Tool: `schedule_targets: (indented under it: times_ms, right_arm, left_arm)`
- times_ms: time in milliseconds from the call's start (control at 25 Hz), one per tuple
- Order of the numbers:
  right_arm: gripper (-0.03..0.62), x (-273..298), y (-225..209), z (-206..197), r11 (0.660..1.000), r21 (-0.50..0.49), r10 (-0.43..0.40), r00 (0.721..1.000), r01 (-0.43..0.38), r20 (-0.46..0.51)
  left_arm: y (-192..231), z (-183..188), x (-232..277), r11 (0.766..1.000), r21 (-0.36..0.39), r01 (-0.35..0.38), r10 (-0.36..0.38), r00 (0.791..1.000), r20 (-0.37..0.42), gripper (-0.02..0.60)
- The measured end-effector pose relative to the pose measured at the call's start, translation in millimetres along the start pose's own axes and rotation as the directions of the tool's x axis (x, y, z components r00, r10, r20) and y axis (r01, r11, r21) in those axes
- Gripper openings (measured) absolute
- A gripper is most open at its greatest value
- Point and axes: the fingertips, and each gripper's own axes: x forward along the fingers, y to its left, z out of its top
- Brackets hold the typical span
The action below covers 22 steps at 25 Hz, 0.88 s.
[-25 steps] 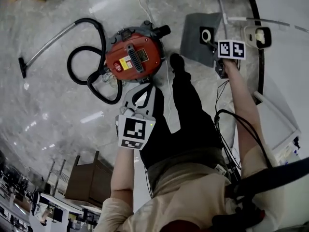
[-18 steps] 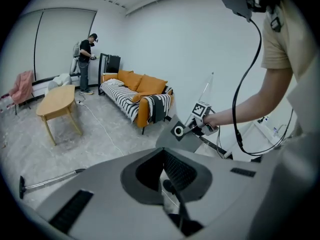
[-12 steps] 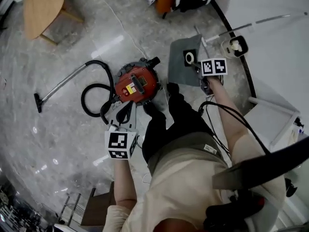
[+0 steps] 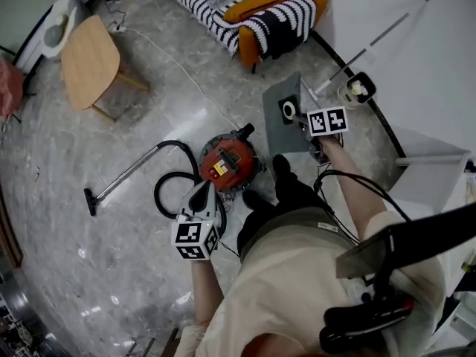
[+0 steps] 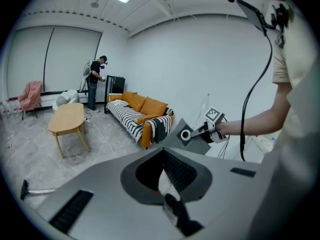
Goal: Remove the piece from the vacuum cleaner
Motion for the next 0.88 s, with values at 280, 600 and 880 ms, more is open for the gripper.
schedule_targets:
  times_ms: [280, 600, 880]
  right_arm:
    - [0.029, -60, 16, 8, 1.000, -0.009, 0.030, 0.998, -0.030, 0.058]
    - [0.029, -92, -18, -18, 0.997, -0.001, 0.075, 0.995, -0.075, 0.063]
    - [0.029, -130, -56, -61, 0.978, 0.067, 0.195, 0.980, -0.198, 0.048]
  left_arm:
    - [-57, 36, 8, 0.990, 0.016, 0.143, -0.144, 0.986, 0.086, 0.004]
    - [-88, 33, 10, 0.996, 0.034, 0.078, -0.080, 0.996, 0.051, 0.004]
    - [-169, 36, 30, 0.996, 0.075, 0.058, -0.060, 0.998, 0.022, 0.003]
